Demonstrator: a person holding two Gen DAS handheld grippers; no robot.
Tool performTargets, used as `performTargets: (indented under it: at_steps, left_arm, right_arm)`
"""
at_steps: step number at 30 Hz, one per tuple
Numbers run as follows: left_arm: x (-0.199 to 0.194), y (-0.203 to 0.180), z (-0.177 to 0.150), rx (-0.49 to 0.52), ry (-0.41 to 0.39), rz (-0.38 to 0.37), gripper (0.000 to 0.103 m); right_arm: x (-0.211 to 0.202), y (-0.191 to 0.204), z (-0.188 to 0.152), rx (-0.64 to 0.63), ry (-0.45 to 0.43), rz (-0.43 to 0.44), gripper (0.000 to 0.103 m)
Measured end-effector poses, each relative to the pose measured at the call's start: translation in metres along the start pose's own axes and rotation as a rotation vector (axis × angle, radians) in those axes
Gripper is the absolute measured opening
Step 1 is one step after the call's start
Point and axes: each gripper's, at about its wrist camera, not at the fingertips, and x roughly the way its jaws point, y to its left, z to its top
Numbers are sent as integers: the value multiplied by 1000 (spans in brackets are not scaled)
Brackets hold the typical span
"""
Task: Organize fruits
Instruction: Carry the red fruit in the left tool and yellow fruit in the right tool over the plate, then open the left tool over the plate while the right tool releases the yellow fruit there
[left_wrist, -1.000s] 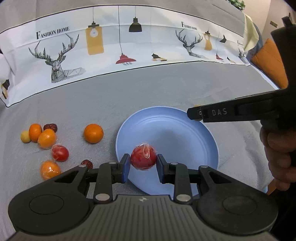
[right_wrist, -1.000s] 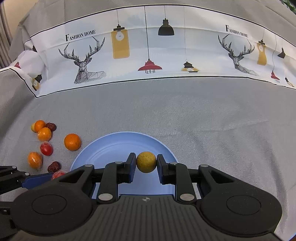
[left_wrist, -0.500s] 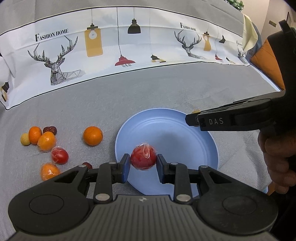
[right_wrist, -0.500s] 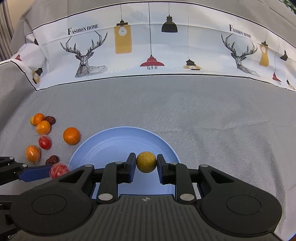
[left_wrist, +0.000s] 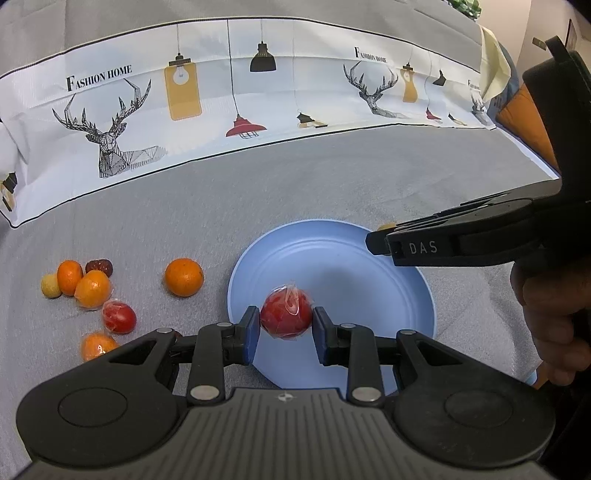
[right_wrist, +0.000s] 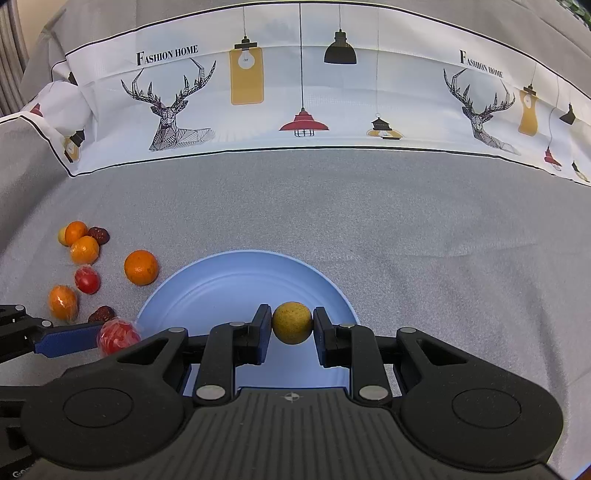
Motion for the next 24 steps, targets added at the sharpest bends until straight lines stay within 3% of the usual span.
performTargets:
  at_steps: [14,16,18,24]
  left_arm:
    - [-3,-1,2,-1,-24,-25,37]
    - [-5,-2,2,0,-36,-37,48]
    - [-7,-4,3,9,-48,-35,49]
    - [-10,-4,4,5,-68,-29,49]
  right_arm:
    - [0,0,1,6,-1,-4,26]
    - [0,-1,1,9,-4,-11,31]
    - [-1,-1,1,16,-9,-14,40]
    - [-2,-2,0,20,-18,-21,41]
